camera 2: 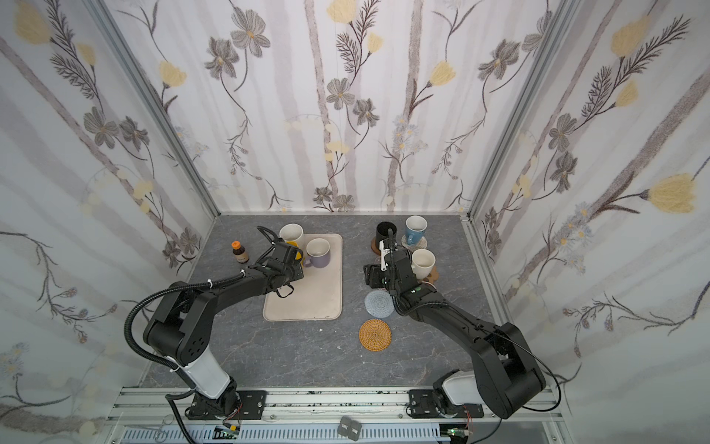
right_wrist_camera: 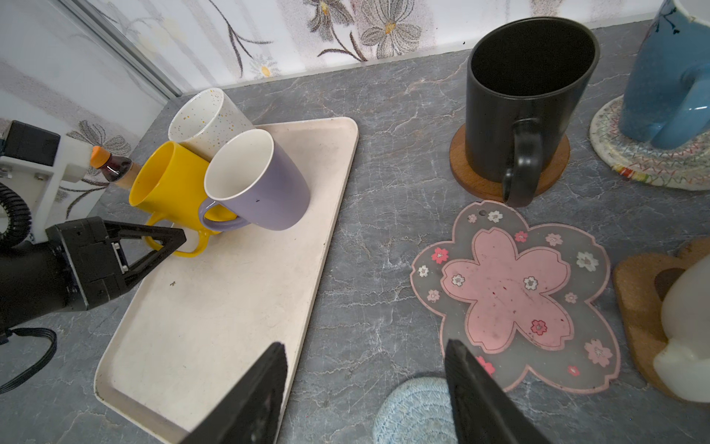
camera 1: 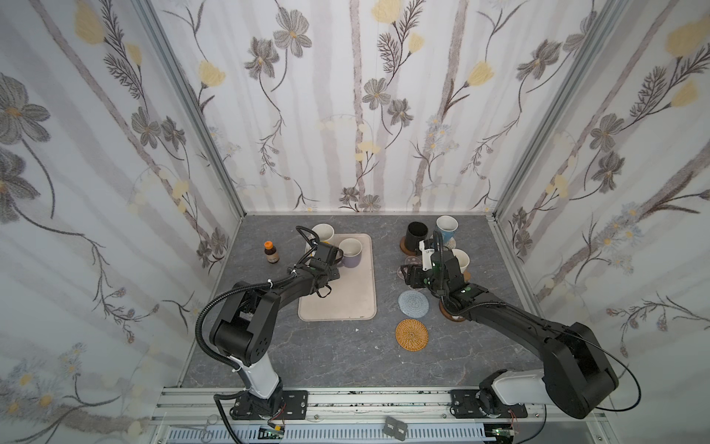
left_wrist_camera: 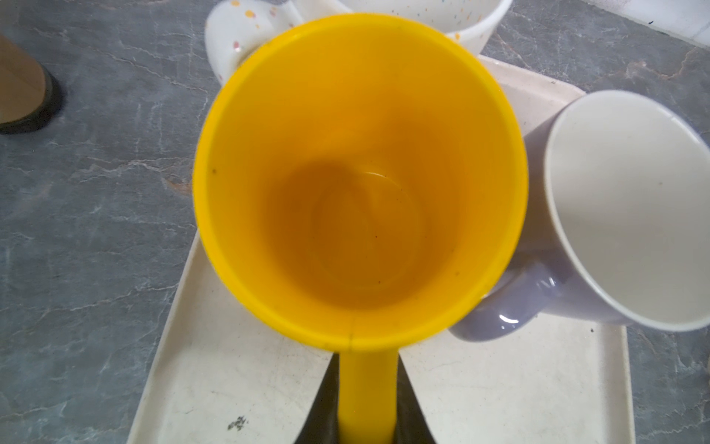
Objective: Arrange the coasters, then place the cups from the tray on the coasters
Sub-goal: 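Close the left gripper on the yellow mug's handle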
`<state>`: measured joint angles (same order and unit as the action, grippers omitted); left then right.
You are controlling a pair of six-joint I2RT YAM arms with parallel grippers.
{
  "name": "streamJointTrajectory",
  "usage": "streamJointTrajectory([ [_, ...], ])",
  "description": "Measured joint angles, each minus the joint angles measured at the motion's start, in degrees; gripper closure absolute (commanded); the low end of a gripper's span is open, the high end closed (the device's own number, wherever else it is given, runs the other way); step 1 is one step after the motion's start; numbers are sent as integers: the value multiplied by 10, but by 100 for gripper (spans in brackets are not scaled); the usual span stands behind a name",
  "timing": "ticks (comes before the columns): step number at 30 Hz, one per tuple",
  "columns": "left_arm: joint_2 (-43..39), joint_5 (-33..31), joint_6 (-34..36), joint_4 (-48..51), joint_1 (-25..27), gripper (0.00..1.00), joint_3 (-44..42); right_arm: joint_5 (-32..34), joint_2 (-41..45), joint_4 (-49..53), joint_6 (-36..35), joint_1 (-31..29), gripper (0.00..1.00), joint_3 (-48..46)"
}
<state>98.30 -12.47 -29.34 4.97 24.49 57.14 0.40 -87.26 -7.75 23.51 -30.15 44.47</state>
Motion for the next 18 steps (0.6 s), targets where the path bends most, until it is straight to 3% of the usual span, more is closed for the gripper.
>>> streamJointTrajectory([
  [8,-21,0,0,22,-1,100,-4,-1,3,-2,-1,-1,28,-1],
  [18,-55,0,0,26,-1,100,-13,-30,27,-23,-11,-1,22,-19],
])
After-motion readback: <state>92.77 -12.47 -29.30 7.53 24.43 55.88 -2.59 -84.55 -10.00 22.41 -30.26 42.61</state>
